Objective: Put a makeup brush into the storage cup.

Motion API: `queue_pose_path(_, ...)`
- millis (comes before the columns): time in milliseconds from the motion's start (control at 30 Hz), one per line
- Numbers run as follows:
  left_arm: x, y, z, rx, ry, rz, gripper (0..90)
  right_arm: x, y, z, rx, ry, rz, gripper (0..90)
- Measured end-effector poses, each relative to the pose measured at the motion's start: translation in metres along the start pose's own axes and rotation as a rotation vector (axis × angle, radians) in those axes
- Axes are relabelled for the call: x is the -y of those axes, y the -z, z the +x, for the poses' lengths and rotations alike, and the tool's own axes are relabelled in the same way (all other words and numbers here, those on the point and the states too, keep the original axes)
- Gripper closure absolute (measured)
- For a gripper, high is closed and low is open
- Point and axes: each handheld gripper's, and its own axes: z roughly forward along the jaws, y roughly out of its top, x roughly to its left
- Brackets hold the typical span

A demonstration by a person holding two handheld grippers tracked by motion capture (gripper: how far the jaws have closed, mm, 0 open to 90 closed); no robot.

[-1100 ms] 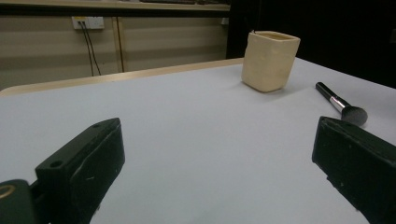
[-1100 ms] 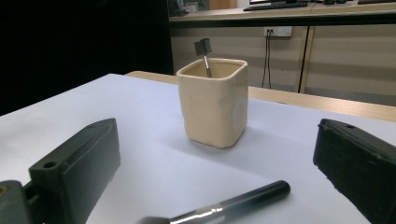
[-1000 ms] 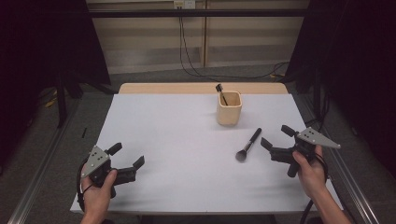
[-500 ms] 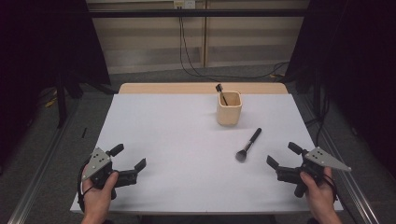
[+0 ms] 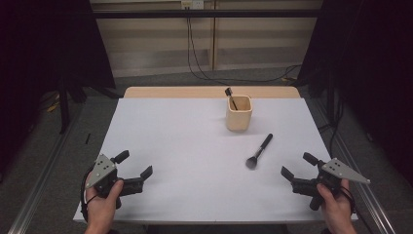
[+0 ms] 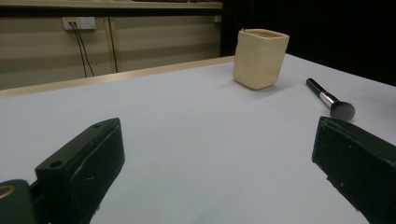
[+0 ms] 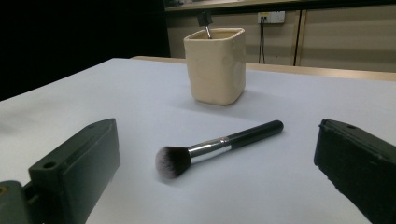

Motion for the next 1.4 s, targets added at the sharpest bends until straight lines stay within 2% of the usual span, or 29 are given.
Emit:
queue_pose_path(267,0.001,0.003,0.003,0.001,0.012,-0.012,2.4,-0.005,-0.008,0.003,0.002,0.007,-0.012,0.0)
queue_pose_path(400,0.0,0.004,0.004,-0.007,0.014,-0.011,2.4,-0.008,-0.013,0.003,-0.016,0.018,-0.008,0.0)
queue_pose_path(500,-0.001,0.005,0.002,-0.011,0.01,-0.01,2.4,-0.01,-0.017,0.002,-0.048,0.014,-0.006,0.0)
queue_pose_path(533,-0.001,0.004,0.002,-0.009,0.012,-0.011,2.4,-0.01,-0.019,0.002,-0.071,0.021,-0.004,0.0)
queue_pose_path(600,-0.001,0.004,0.001,-0.008,0.006,-0.01,2.4,-0.01,-0.021,0.001,-0.087,0.035,-0.004,0.0)
queue_pose_path(700,0.0,0.004,0.001,-0.009,0.002,0.0,2.4,-0.013,-0.025,-0.001,-0.073,0.038,0.002,0.0)
queue_pose_path(800,0.001,0.003,0.002,-0.016,-0.002,0.004,2.4,-0.021,-0.029,-0.002,-0.074,0.037,-0.017,0.0)
queue_pose_path(900,0.0,0.002,0.002,-0.011,-0.004,0.004,2.4,-0.029,-0.036,-0.003,-0.037,0.032,-0.012,0.0)
queue_pose_path(1067,-0.001,0.003,0.001,-0.016,-0.002,-0.001,2.4,-0.037,-0.047,-0.007,-0.056,0.046,0.008,0.0)
queue_pose_path(1233,-0.001,0.001,0.0,-0.024,-0.008,0.008,2.4,-0.047,-0.06,-0.01,-0.042,0.039,-0.001,0.0)
queue_pose_path(1333,-0.001,0.0,0.0,-0.024,-0.005,0.01,2.4,-0.054,-0.068,-0.013,-0.023,0.034,-0.026,0.0)
queue_pose_path(1400,-0.001,0.0,0.001,-0.02,-0.007,0.014,2.4,-0.057,-0.074,-0.015,-0.018,0.043,-0.021,0.0)
